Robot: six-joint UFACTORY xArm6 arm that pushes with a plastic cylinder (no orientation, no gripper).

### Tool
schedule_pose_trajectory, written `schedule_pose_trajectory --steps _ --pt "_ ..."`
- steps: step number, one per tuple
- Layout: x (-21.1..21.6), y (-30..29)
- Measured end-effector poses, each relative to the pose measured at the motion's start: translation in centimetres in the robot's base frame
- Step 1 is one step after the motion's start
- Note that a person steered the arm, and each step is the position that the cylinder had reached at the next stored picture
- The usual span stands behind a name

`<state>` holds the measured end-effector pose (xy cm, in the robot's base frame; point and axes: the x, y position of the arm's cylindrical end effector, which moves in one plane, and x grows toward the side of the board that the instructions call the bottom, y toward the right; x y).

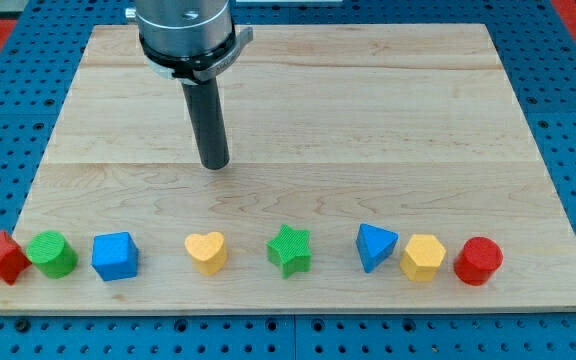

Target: Push the green circle into the blue cube

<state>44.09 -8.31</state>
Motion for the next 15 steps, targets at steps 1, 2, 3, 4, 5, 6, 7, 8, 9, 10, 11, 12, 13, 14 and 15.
schedule_pose_trajectory --steps 1,2,3,4,5,6,7,8,9,10,11,12,13,14,15 --pt "-0.1 2.6" --pt "-0.2 8.1" --pt "-0.3 18.3" --pt "-0.1 22.4" --pt "-2.8 11.2" --pt "-2.8 -4.2" --pt "-2.8 -19.7" --pt "-2.6 -22.1" --pt "-2.1 -22.1" --pt "3.7 -22.2" --pt "7.6 -22.2" --pt "7.7 -22.2" --pt "8.5 -22.1" --pt "14.8 -22.1" --pt "14.8 -22.1"
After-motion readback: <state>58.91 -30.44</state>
